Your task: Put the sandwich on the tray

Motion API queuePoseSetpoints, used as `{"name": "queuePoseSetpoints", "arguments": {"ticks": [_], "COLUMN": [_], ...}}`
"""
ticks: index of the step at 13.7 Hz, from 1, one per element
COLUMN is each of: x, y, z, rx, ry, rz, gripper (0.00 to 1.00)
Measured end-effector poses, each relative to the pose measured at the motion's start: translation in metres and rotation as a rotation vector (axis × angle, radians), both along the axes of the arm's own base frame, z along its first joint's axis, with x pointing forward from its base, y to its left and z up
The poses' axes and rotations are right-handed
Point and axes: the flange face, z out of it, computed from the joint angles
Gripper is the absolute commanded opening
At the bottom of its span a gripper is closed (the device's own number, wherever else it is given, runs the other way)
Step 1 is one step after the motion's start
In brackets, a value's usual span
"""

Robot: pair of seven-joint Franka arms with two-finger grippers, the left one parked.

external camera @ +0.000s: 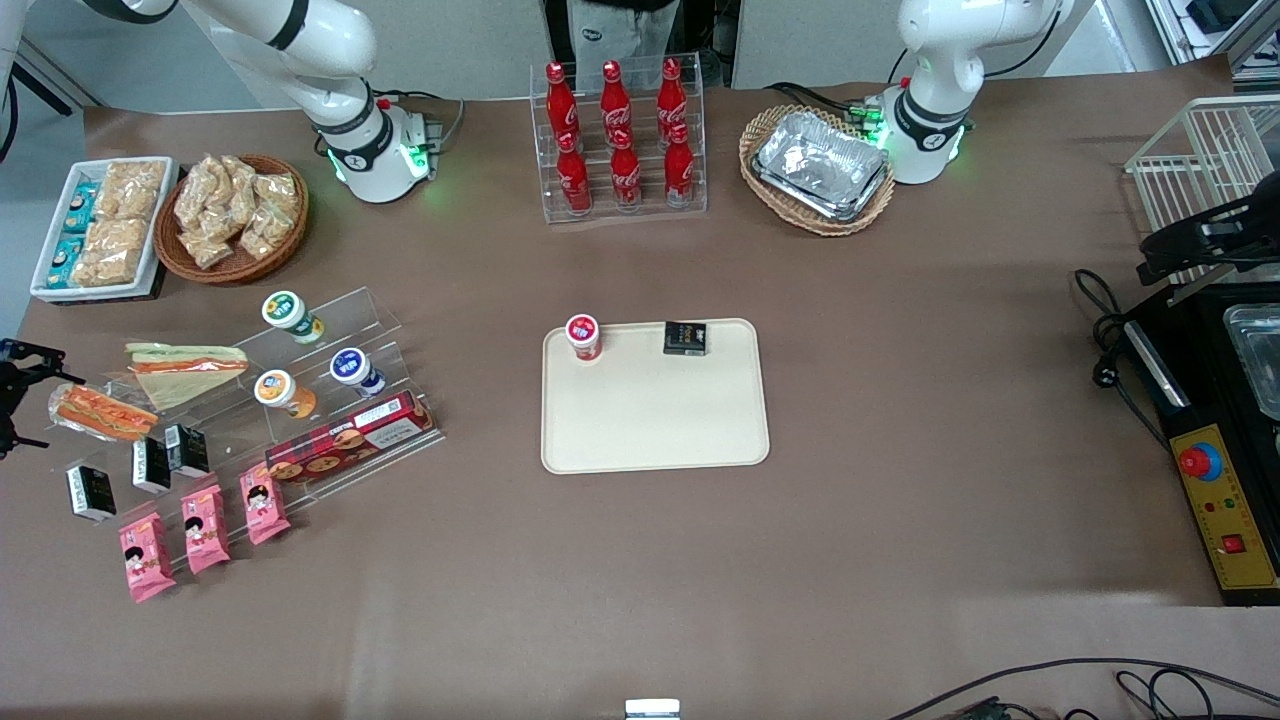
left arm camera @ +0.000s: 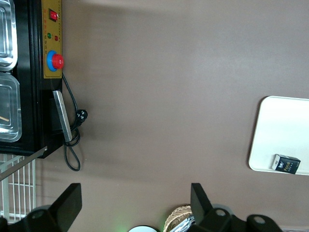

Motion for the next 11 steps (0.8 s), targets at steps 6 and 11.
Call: {"name": "queuePoseSetpoints", "arguments": {"ticks": [6, 11], "x": [-0.008, -0.008], "y": [-0.003, -0.006], "z": [-0.022, -0.027], "rx": [-0.003, -0.008], "ry": [0.004, 0.000], "rz": [-0.017, -0.003], "gripper": [0.79, 0.52]}}
